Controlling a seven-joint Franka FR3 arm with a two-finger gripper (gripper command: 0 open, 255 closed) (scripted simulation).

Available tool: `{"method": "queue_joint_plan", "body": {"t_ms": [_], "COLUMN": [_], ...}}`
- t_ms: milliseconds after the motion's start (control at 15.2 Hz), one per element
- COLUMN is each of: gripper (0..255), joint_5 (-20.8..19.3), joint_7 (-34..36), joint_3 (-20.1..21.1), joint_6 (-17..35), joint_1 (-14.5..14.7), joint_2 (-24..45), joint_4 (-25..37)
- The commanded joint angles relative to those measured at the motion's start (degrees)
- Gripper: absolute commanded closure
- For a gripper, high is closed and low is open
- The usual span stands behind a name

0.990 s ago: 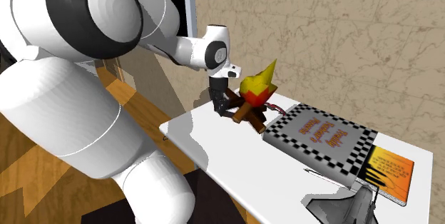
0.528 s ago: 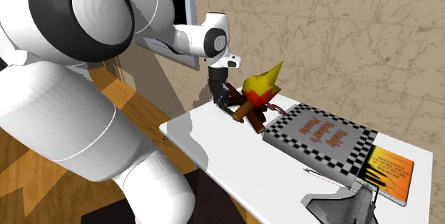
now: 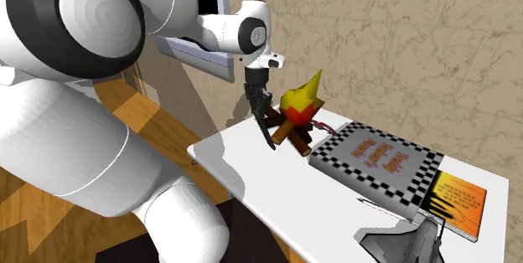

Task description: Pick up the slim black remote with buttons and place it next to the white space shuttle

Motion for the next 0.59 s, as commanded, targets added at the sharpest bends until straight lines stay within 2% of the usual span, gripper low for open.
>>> {"method": "queue_joint_plan", "body": {"t_ms": [0, 528], "gripper": [255, 255], "joint_5": [0.07, -2.16], "joint_7": [-2.33, -13.29], "joint_3": [-1.91, -11.39], "joint_6": [-0.77, -3.45], "joint_1": [-0.25, -2.3], "joint_2": [-2.54, -14.43], "joint_4": [-1.84, -11.8]}}
